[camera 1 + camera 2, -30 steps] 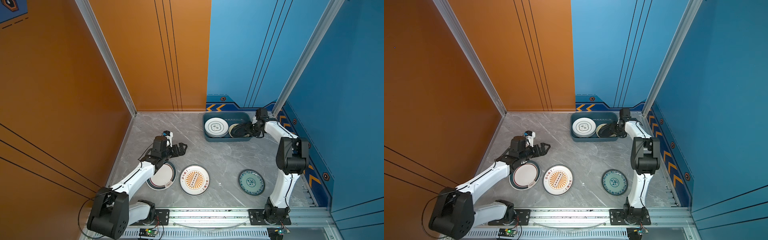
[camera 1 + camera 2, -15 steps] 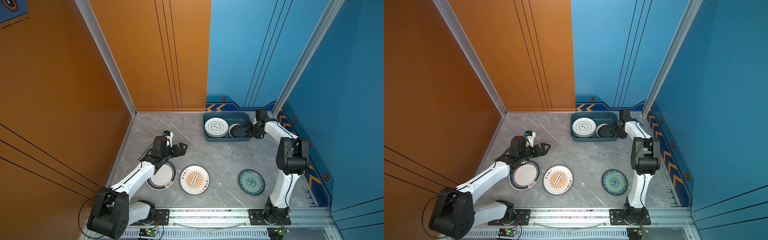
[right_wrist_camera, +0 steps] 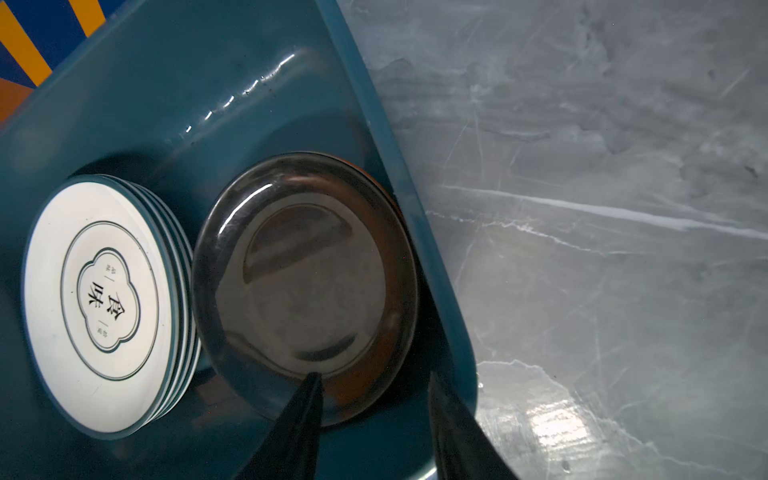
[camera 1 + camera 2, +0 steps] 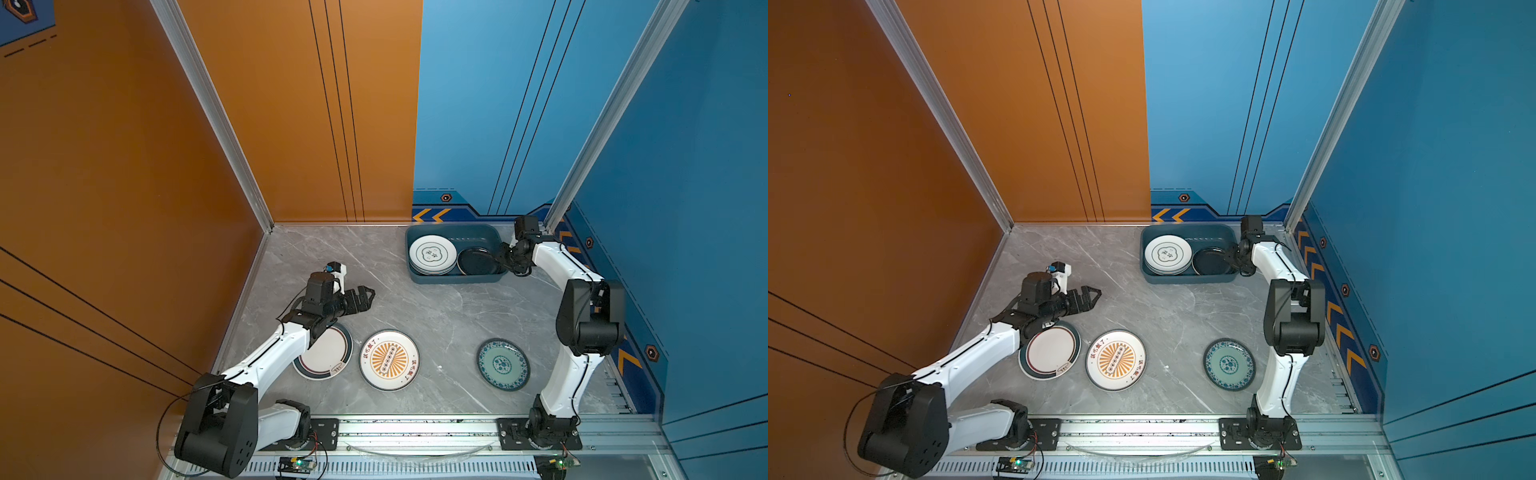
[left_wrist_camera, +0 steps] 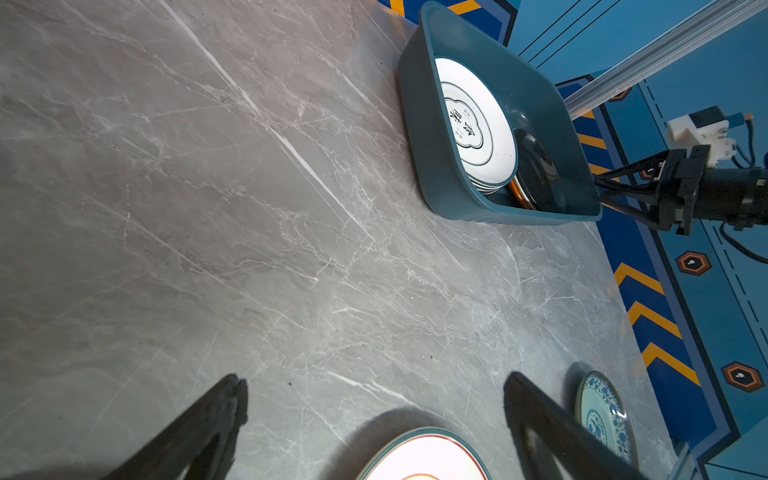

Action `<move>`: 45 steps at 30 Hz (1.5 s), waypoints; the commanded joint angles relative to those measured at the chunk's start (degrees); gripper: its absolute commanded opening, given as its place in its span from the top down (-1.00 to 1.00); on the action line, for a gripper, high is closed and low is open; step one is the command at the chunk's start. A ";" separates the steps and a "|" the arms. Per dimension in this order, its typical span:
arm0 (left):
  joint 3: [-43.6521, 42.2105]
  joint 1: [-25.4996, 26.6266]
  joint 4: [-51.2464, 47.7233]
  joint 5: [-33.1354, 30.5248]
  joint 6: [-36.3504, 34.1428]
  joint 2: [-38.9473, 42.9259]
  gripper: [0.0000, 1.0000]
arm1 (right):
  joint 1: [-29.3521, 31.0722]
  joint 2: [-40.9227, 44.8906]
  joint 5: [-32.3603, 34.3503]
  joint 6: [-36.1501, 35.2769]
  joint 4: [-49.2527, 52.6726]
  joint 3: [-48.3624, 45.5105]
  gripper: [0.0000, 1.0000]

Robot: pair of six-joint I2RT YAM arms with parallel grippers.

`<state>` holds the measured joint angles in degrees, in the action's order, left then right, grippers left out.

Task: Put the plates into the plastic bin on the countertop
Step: 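Open the right gripper and lift it out of the bin, then reach the left gripper to the edge of the blue floral plate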

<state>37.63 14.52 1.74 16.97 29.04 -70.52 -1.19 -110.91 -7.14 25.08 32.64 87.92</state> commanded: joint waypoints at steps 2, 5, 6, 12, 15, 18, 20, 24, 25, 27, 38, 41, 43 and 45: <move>1.65 0.51 -0.95 2.25 0.57 -0.07 -0.94 | -0.13 3.68 1.87 -1.45 2.45 -1.28 0.10; 3.39 2.73 -1.10 3.24 0.22 -0.85 -0.92 | -0.04 5.48 1.43 -1.52 2.42 -1.90 0.09; 4.24 3.68 -1.33 3.73 0.03 -1.57 -0.92 | -0.04 6.13 1.28 -1.53 2.43 -2.22 0.09; 11.53 13.96 -2.15 8.08 -2.58 -8.94 -0.90 | -0.35 10.87 1.24 -2.29 2.42 -5.62 0.08; 16.32 20.00 -3.05 10.18 -4.06 -14.60 -0.88 | -1.07 13.33 1.20 -2.49 2.04 -8.28 0.06; 20.94 24.96 -3.06 11.99 -4.34 -20.75 -0.85 | -1.94 15.64 0.58 -2.25 1.18 -11.14 0.06; 25.19 27.71 -2.97 13.33 -4.34 -24.92 -0.83 | -2.47 16.94 0.05 -2.15 0.68 -12.82 0.06; 30.16 31.76 -2.71 16.32 -4.01 -31.62 -0.79 | -3.27 19.01 -0.81 -2.14 -0.05 -15.58 0.05; 31.30 32.68 -2.71 17.04 -3.94 -33.30 -0.76 | -3.46 19.60 -1.02 -2.10 -0.40 -16.56 0.05; 33.36 34.31 -2.71 18.47 -3.74 -36.48 -0.70 | -3.81 20.71 -1.36 -1.92 -1.04 -17.96 0.05; 43.18 39.77 -2.44 21.91 -0.80 -50.21 -0.50 | -4.92 21.86 -3.79 -1.35 -4.04 -22.37 0.05; 46.13 40.68 -4.39 22.03 -0.77 -52.99 -0.44 | -5.13 22.13 -4.00 -1.44 -4.38 -23.10 0.05; 48.37 41.14 -7.24 21.17 -1.54 -54.61 -0.41 | -5.47 22.24 -4.24 -1.44 -4.60 -23.42 0.05; 50.25 41.56 -9.86 20.03 -2.35 -55.95 -0.39 | -5.73 22.32 -4.51 -1.48 -4.93 -23.83 0.05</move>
<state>84.93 55.22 -3.29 37.52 27.88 -124.70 -6.20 -90.21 -10.70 23.83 28.82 65.06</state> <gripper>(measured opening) 0.697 0.476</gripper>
